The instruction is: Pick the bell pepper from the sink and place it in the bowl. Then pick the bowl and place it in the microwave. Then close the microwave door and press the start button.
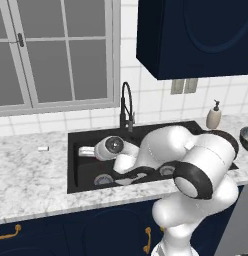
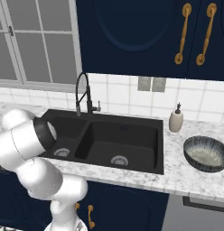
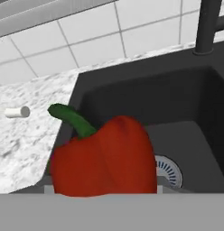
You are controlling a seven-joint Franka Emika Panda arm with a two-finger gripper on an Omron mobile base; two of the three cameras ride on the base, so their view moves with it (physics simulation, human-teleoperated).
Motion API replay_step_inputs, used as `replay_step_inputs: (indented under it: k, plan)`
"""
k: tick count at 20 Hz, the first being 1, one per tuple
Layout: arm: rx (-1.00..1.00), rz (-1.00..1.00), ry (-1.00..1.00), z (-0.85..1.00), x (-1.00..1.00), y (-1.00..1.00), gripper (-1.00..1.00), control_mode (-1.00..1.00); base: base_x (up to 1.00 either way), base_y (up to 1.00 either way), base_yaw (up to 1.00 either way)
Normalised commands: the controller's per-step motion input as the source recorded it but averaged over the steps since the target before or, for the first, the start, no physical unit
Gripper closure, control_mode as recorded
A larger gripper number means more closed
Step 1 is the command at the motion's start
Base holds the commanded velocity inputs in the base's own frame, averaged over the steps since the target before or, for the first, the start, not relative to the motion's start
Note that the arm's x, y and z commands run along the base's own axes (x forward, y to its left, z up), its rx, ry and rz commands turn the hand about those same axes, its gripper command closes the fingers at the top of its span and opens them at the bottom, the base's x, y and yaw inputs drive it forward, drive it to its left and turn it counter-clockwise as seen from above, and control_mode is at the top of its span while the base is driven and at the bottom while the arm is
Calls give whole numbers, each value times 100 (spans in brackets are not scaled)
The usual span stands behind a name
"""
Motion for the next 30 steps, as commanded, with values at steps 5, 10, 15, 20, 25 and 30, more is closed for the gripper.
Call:
replay_step_inputs:
  k: [5, 10, 15, 20, 25, 30]
  plan:
    - [4, 0, -15, 100, -18, 0, 100, -100, 0, 0, 0]
    - [3, 0, -9, 100, -21, 0, 100, -100, 0, 0, 0]
    - [6, 0, -3, 100, -16, 0, 100, -100, 0, 0, 0]
    - [1, 0, 4, 100, -30, 0, 100, -100, 0, 0, 0]
    - [-4, -6, 35, 69, -46, -21, 100, -100, 0, 0, 0]
    - [0, -4, 23, 21, -70, -96, 100, -100, 0, 0, 0]
